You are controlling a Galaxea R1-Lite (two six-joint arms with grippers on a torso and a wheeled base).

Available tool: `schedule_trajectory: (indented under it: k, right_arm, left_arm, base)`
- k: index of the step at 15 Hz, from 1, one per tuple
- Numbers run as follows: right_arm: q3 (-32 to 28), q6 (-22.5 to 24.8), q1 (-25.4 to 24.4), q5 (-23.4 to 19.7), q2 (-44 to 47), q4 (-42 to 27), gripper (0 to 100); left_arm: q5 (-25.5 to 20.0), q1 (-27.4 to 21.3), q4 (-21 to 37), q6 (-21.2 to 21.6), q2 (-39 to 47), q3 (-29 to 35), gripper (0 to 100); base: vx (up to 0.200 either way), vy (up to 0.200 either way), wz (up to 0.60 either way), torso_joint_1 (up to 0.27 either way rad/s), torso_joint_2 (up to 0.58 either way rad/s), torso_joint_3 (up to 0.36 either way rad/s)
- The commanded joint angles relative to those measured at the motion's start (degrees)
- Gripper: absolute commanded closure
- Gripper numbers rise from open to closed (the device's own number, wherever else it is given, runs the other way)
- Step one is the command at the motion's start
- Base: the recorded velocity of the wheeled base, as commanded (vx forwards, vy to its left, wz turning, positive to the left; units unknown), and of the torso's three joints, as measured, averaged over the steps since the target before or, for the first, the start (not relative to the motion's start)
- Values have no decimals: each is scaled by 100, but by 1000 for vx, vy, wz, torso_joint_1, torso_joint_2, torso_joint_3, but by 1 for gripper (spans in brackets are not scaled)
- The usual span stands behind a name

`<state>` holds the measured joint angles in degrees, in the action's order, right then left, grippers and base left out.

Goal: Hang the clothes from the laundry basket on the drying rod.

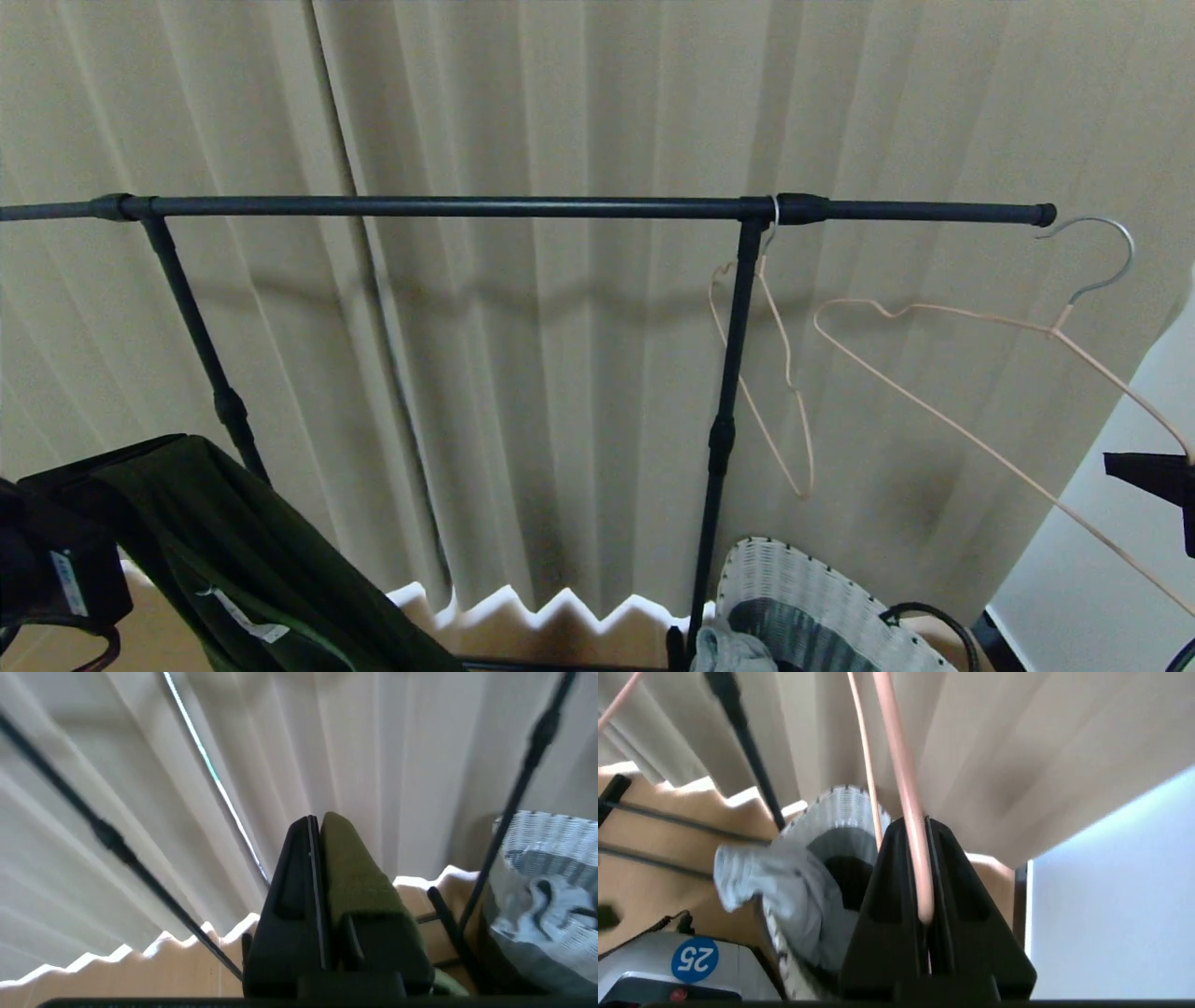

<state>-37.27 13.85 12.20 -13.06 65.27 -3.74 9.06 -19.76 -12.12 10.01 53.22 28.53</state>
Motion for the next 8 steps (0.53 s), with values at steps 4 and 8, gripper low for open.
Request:
schedule_trajectory:
  k: [4, 8]
  right_arm:
    - [18, 4, 1, 93, -76, -4, 100]
    - [70, -5, 1, 216, -84, 31, 100]
  left_arm:
    - [-9, 227, -1, 19, -5, -119, 100]
    - [-18, 236, -159, 19, 4, -172, 100]
  base:
    - [-200, 0, 0, 1, -1, 5]
    - [0, 0, 0, 0, 0, 0]
